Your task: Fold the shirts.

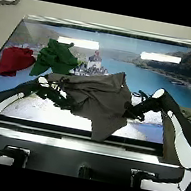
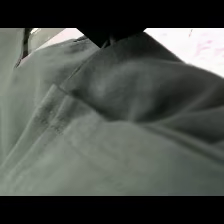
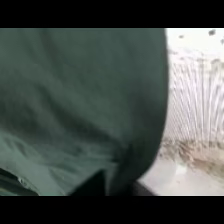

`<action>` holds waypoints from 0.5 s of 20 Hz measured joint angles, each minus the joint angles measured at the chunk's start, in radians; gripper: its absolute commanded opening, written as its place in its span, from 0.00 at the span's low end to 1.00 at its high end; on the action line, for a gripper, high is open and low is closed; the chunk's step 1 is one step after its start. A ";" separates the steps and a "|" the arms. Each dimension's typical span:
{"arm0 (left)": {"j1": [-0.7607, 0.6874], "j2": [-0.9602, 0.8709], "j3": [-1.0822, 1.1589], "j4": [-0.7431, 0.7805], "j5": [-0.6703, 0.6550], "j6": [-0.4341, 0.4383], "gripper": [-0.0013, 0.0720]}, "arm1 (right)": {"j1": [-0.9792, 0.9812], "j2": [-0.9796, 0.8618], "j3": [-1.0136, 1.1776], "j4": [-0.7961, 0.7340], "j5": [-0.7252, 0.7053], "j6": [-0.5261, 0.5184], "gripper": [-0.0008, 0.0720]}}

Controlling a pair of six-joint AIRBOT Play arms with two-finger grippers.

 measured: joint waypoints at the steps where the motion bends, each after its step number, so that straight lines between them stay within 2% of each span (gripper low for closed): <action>1: 0.002 0.010 0.018 0.008 0.000 0.000 0.06 | 0.005 0.006 0.002 0.003 -0.013 0.002 0.07; 6: 0.002 0.172 0.246 0.135 -0.037 0.003 0.06 | 0.015 0.193 0.159 0.007 -0.111 -0.085 0.07; 10: 0.002 0.370 0.628 0.205 -0.034 -0.016 0.06 | 0.017 0.485 0.418 -0.054 -0.352 -0.126 0.07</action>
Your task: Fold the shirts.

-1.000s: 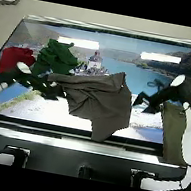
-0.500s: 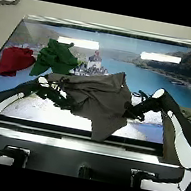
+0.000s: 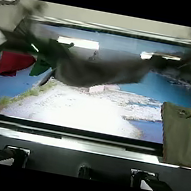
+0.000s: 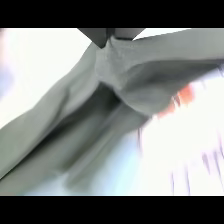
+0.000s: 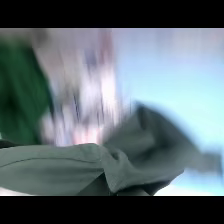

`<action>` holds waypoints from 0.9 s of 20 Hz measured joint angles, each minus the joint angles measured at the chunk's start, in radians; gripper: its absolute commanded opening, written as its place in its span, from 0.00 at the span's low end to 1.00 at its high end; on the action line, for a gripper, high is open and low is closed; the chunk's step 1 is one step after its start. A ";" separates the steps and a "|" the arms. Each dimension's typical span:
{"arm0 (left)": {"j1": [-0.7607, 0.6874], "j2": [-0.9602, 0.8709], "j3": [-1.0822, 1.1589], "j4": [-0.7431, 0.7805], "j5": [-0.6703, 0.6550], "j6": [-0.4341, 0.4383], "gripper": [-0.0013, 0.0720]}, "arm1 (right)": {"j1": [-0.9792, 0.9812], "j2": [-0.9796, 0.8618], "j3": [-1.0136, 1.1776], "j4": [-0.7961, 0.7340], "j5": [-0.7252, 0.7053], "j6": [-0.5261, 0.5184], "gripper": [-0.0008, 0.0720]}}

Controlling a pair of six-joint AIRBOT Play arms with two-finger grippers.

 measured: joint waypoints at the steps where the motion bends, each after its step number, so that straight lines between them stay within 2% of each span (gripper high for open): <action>1: 0.000 0.049 0.103 0.020 0.010 -0.014 0.06 | 0.000 0.078 0.051 -0.010 -0.071 -0.004 0.07; 4: -0.002 0.173 0.312 0.060 0.044 -0.072 0.06 | 0.001 0.277 0.133 -0.027 -0.209 0.006 0.07; 8: -0.007 0.281 0.399 0.083 0.074 -0.137 0.06 | 0.002 0.425 0.170 -0.086 -0.225 0.063 0.07; 13: -0.006 0.280 0.384 0.167 0.089 -0.164 0.06 | 0.002 0.429 0.181 -0.246 -0.082 0.185 0.07; 18: -0.007 0.133 0.216 0.245 0.098 -0.167 0.06 | 0.002 0.208 0.179 -0.334 0.166 0.213 0.07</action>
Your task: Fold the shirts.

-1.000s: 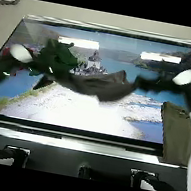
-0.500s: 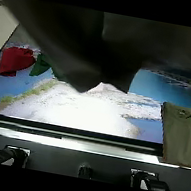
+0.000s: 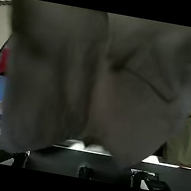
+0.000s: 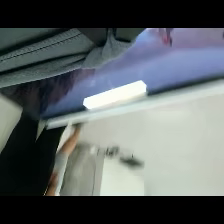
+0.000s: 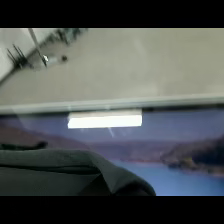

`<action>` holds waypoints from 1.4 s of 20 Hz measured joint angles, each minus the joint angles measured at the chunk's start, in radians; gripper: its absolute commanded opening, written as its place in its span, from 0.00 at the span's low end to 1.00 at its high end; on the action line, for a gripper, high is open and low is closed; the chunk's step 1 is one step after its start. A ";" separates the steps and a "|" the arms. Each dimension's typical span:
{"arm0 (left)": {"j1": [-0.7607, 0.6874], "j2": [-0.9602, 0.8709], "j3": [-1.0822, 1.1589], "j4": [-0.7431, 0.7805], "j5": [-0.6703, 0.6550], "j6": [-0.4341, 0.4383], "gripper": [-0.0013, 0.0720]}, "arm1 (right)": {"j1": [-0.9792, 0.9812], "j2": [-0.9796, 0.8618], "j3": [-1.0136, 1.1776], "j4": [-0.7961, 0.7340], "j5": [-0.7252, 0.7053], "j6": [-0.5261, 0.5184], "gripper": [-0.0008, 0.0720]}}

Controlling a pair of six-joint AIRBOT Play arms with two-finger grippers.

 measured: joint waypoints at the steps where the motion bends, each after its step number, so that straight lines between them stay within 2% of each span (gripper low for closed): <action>1: 0.000 -0.053 -0.044 0.008 0.016 0.004 0.06 | 0.000 -0.070 -0.002 -0.019 0.027 0.000 0.07; 4: 0.000 -0.241 -0.143 0.022 0.074 0.013 0.07 | 0.000 -0.306 -0.004 -0.055 0.036 0.006 0.07; 8: 0.001 -0.490 -0.191 -0.034 0.094 0.018 0.07 | -0.001 -0.561 -0.005 -0.062 -0.029 0.138 0.07; 11: -0.001 -0.608 -0.203 -0.124 0.069 0.019 0.07 | -0.002 -0.674 -0.005 -0.003 -0.031 0.218 0.07; 12: -0.001 -0.632 -0.204 -0.152 0.055 0.019 0.14 | -0.002 -0.700 -0.005 0.024 -0.027 0.235 0.09; 13: 0.000 -0.649 -0.203 -0.173 0.037 0.019 0.49 | -0.002 -0.717 -0.005 0.046 -0.025 0.246 0.34; 14: 0.004 -0.660 -0.196 -0.189 0.003 0.019 0.79 | -0.003 -0.727 -0.004 0.066 -0.025 0.255 0.63; 15: 0.014 -0.668 -0.179 -0.201 -0.040 0.019 0.81 | -0.008 -0.729 0.000 0.083 -0.019 0.259 0.70; 18: 0.085 -0.668 -0.103 -0.203 -0.228 0.020 0.80 | -0.061 -0.692 0.013 0.120 0.057 0.224 0.69; 20: 0.167 -0.646 -0.077 -0.187 -0.336 0.005 0.80 | -0.130 -0.664 0.015 0.128 0.191 0.163 0.69; 21: 0.213 -0.634 -0.079 -0.179 -0.387 -0.011 0.71 | -0.169 -0.654 0.012 0.130 0.277 0.127 0.69; 22: 0.252 -0.620 -0.092 -0.173 -0.433 -0.022 0.69 | -0.202 -0.647 0.002 0.132 0.362 0.095 0.69; 25: 0.357 -0.552 -0.230 -0.143 -0.537 -0.033 0.69 | -0.275 -0.599 -0.103 0.137 0.517 0.031 0.69; 28: 0.443 -0.457 -0.490 -0.090 -0.550 -0.006 0.69 | -0.303 -0.522 -0.292 0.148 0.523 -0.003 0.69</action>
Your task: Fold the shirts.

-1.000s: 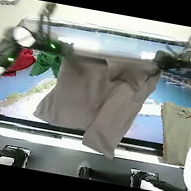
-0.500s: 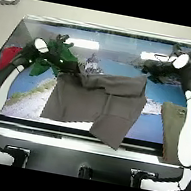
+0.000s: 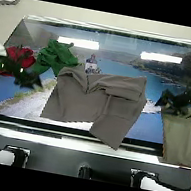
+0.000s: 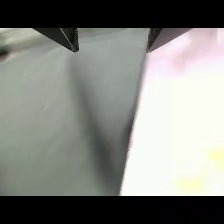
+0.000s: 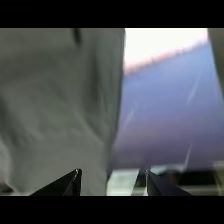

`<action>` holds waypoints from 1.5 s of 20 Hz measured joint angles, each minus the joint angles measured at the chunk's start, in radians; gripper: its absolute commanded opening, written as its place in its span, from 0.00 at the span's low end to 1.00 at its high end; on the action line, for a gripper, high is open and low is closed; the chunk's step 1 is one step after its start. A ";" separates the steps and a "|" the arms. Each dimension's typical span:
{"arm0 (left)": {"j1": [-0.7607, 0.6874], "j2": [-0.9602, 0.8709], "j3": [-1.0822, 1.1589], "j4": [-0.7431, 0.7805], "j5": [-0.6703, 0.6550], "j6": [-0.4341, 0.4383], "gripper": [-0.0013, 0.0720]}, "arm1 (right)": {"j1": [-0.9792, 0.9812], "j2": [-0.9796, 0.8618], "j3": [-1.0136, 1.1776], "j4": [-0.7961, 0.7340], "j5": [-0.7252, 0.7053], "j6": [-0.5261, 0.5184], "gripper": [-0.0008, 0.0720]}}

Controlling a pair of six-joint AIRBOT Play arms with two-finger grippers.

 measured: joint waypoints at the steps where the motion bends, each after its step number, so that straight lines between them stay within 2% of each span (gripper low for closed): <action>1: 0.024 0.027 -0.087 0.008 0.016 0.011 0.69 | -0.004 0.023 -0.062 0.004 -0.010 -0.013 0.69; 5: 0.086 0.084 -0.384 -0.009 0.101 0.084 0.68 | -0.013 0.081 -0.261 0.013 -0.053 -0.053 0.69; 6: 0.090 0.090 -0.435 -0.025 0.126 0.105 0.68 | -0.014 0.088 -0.292 0.014 -0.056 -0.060 0.69; 7: 0.092 0.094 -0.474 -0.047 0.148 0.120 0.62 | -0.014 0.093 -0.319 0.015 -0.064 -0.065 0.69; 10: 0.089 0.102 -0.549 -0.116 0.195 0.147 0.60 | -0.016 0.101 -0.362 0.018 -0.084 -0.076 0.69; 11: 0.084 0.103 -0.559 -0.133 0.210 0.153 0.54 | -0.016 0.102 -0.369 0.018 -0.087 -0.078 0.69; 12: 0.080 0.106 -0.570 -0.142 0.231 0.155 0.36 | -0.016 0.104 -0.375 0.018 -0.093 -0.083 0.69; 15: 0.066 0.105 -0.586 -0.159 0.294 0.164 0.07 | -0.016 0.105 -0.407 0.020 -0.123 -0.092 0.69; 18: 0.061 0.105 -0.591 -0.167 0.311 0.168 0.07 | -0.011 0.105 -0.469 0.062 -0.201 -0.103 0.69; 24: 0.056 0.118 -0.595 -0.168 0.335 0.171 0.07 | 0.098 0.054 -0.542 0.157 -0.473 -0.097 0.68; 26: 0.056 0.126 -0.595 -0.164 0.341 0.172 0.07 | 0.121 0.025 -0.545 0.204 -0.513 -0.077 0.48; 27: 0.056 0.130 -0.594 -0.162 0.345 0.173 0.07 | 0.128 0.012 -0.547 0.220 -0.544 -0.076 0.19; 28: 0.056 0.133 -0.590 -0.157 0.348 0.175 0.07 | 0.135 -0.001 -0.548 0.233 -0.570 -0.074 0.07; 30: 0.056 0.139 -0.570 -0.139 0.351 0.177 0.06 | 0.142 -0.007 -0.537 0.240 -0.569 -0.070 0.07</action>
